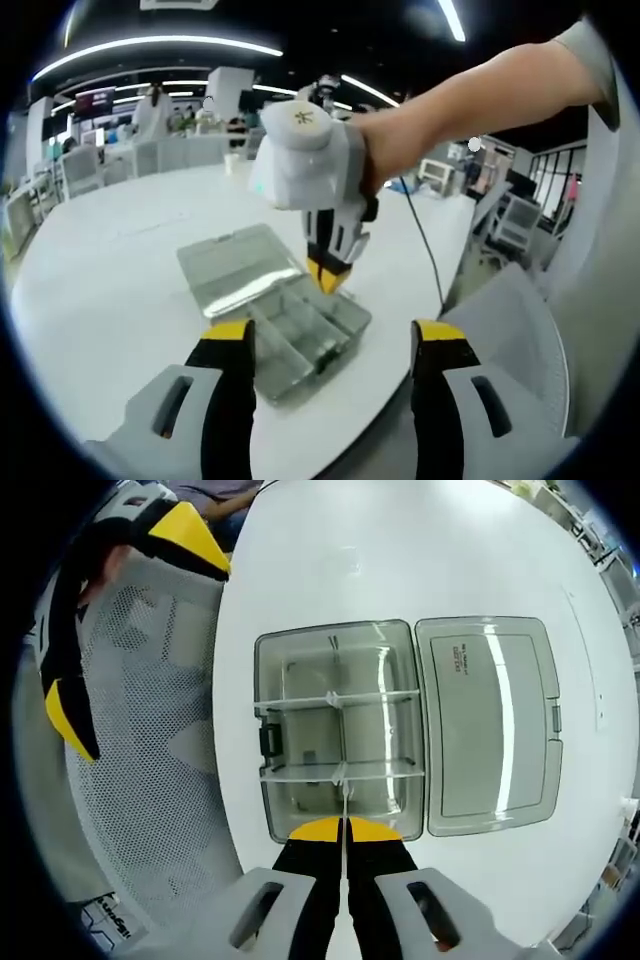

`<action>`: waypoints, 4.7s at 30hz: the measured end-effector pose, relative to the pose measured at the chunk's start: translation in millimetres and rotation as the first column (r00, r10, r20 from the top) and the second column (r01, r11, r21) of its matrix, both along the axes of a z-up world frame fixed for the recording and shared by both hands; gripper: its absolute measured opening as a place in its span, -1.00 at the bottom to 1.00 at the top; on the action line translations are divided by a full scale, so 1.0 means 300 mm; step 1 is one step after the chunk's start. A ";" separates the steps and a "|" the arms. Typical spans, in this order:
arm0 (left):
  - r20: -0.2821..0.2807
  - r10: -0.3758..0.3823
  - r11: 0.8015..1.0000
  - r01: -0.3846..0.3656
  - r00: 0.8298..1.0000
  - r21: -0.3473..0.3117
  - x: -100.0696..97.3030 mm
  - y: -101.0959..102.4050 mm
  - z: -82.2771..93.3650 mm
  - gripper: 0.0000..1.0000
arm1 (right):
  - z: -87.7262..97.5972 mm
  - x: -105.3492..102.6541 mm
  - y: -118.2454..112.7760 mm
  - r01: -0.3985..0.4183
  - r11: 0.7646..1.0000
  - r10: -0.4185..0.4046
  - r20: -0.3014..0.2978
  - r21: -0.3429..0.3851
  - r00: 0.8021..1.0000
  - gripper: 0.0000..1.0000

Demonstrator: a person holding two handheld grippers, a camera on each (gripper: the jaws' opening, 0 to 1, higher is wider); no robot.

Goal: Insert the divider into the dual guide fixture by aligning both edges with the guide slots and pushing it downward to the bottom, including one-sided entry, uneven engagement, binding, and posture correction.

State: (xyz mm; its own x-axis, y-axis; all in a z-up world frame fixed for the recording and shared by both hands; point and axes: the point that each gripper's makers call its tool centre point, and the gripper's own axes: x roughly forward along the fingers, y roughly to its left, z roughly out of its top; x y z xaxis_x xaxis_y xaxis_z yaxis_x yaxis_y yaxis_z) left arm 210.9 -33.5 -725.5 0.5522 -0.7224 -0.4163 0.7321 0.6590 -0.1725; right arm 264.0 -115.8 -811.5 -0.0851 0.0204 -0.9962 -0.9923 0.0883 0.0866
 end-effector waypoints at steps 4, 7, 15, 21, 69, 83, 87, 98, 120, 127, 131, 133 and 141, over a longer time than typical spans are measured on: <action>-0.001 0.000 1.000 0.000 1.000 0.002 0.003 0.005 -0.002 0.23 | -0.014 0.008 0.001 -0.021 1.000 0.021 0.006 0.010 1.000 -1.00; -0.002 0.001 1.000 -0.001 1.000 0.003 0.002 0.005 0.002 0.23 | -0.026 0.015 0.003 -0.021 1.000 0.021 0.006 0.016 1.000 -1.00; -0.005 -0.001 1.000 0.001 1.000 0.009 0.007 0.010 -0.003 0.22 | -0.049 0.007 0.004 -0.045 0.998 0.045 0.007 0.043 0.999 -1.00; -0.011 0.003 1.000 -0.003 1.000 0.011 0.013 0.019 -0.007 0.22 | -0.069 0.013 0.006 -0.042 0.998 0.041 0.007 0.055 0.999 -1.00; -0.042 0.094 0.996 -0.094 0.995 0.013 -0.005 0.139 0.003 0.19 | -0.124 0.000 0.005 -0.239 0.971 0.239 0.042 0.003 0.970 -1.00; -0.079 0.091 0.995 -0.089 0.993 0.035 -0.008 0.122 0.004 0.19 | -0.111 0.004 0.004 -0.197 0.979 0.195 0.051 0.046 0.979 -1.00; -0.079 0.088 0.996 -0.086 0.993 0.037 0.001 0.110 0.013 0.19 | -0.101 0.004 0.006 -0.193 0.980 0.191 0.054 0.041 0.980 -1.00; -0.063 0.077 0.997 -0.076 0.995 0.024 0.011 0.093 0.038 0.19 | -0.043 -0.003 0.013 -0.167 0.985 0.165 0.058 0.032 0.985 -1.00; -0.052 0.089 0.996 -0.089 0.995 -0.012 0.015 0.084 0.063 0.18 | 0.019 -0.017 0.013 -0.115 0.993 0.113 0.075 0.025 0.991 -1.00; -0.048 0.088 0.996 -0.088 0.995 -0.017 0.017 0.080 0.066 0.18 | 0.012 0.010 0.010 -0.102 0.995 0.100 0.075 0.020 0.992 -1.00; -0.045 0.089 0.996 -0.090 0.995 -0.020 0.019 0.081 0.069 0.18 | 0.015 0.020 0.009 -0.103 0.995 0.101 0.080 0.013 0.992 -1.00; -0.043 0.089 0.996 -0.090 0.995 -0.021 0.019 0.081 0.071 0.18 | 0.025 0.014 0.012 -0.102 0.995 0.101 0.083 0.012 0.991 -1.00; -0.040 0.086 0.996 -0.087 0.995 -0.025 0.021 0.077 0.077 0.18 | 0.035 0.006 0.008 -0.106 0.994 0.104 0.089 0.009 0.991 -1.00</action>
